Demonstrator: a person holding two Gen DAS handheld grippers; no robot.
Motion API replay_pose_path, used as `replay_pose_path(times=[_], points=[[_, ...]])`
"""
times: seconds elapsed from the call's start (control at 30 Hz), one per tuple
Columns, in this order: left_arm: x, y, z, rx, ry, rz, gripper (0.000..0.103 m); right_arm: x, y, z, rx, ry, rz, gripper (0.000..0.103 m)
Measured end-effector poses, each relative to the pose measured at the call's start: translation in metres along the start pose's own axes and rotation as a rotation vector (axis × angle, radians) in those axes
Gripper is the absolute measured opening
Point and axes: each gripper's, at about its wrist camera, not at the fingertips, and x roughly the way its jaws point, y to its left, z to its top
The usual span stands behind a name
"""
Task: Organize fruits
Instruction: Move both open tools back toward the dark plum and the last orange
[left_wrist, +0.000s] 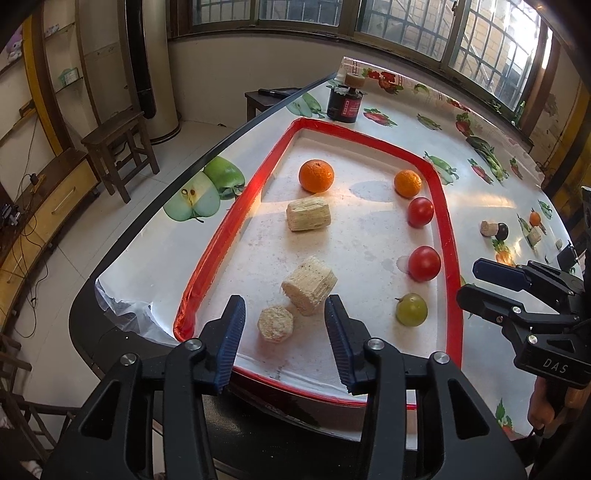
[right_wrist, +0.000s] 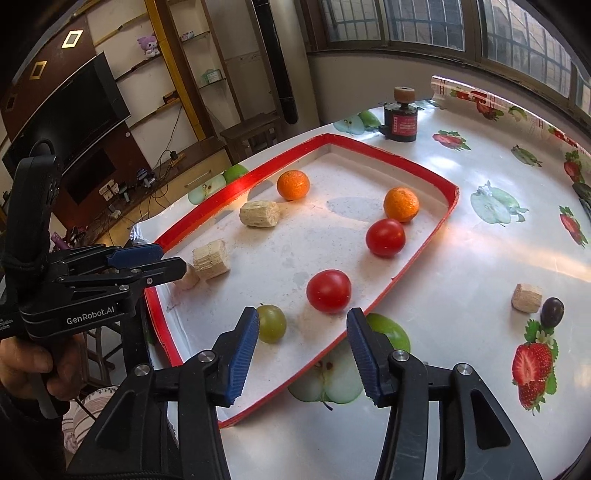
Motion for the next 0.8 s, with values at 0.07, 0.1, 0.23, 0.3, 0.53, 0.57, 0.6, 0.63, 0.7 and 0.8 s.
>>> replay_pose_path(times=[0.07,0.1,0.23,0.3,0.53,0.57,0.6,0.63,0.7,0.8], points=[[-0.001,-0.004,0.002,0.005,-0.003,-0.002,0.043,-0.005,-0.008,-0.001,0.021,-0.008,-0.003,0.051],[-0.002,-0.006,0.003,0.007,-0.005,-0.005,0.043,-0.007,-0.011,-0.002,0.028,-0.010,-0.005,0.051],[-0.003,-0.018,0.005,0.024,-0.007,-0.014,0.043,-0.016,-0.026,-0.006,0.054,-0.020,-0.024,0.051],[-0.002,-0.023,0.006,0.032,-0.005,-0.020,0.043,-0.020,-0.034,-0.008,0.068,-0.024,-0.031,0.051],[-0.001,-0.045,0.005,0.059,-0.002,-0.048,0.043,-0.033,-0.058,-0.019,0.106,-0.032,-0.062,0.051],[-0.001,-0.049,0.005,0.066,0.001,-0.054,0.043,-0.035,-0.062,-0.021,0.114,-0.032,-0.068,0.051],[0.000,-0.054,0.004,0.075,0.004,-0.061,0.043,-0.037,-0.067,-0.023,0.122,-0.033,-0.073,0.051],[0.000,-0.060,0.004,0.085,0.006,-0.067,0.043,-0.039,-0.071,-0.026,0.130,-0.034,-0.080,0.051],[0.001,-0.071,0.004,0.104,0.011,-0.079,0.043,-0.044,-0.082,-0.030,0.149,-0.035,-0.097,0.051],[0.002,-0.088,0.004,0.131,0.015,-0.099,0.043,-0.053,-0.099,-0.039,0.180,-0.041,-0.122,0.051]])
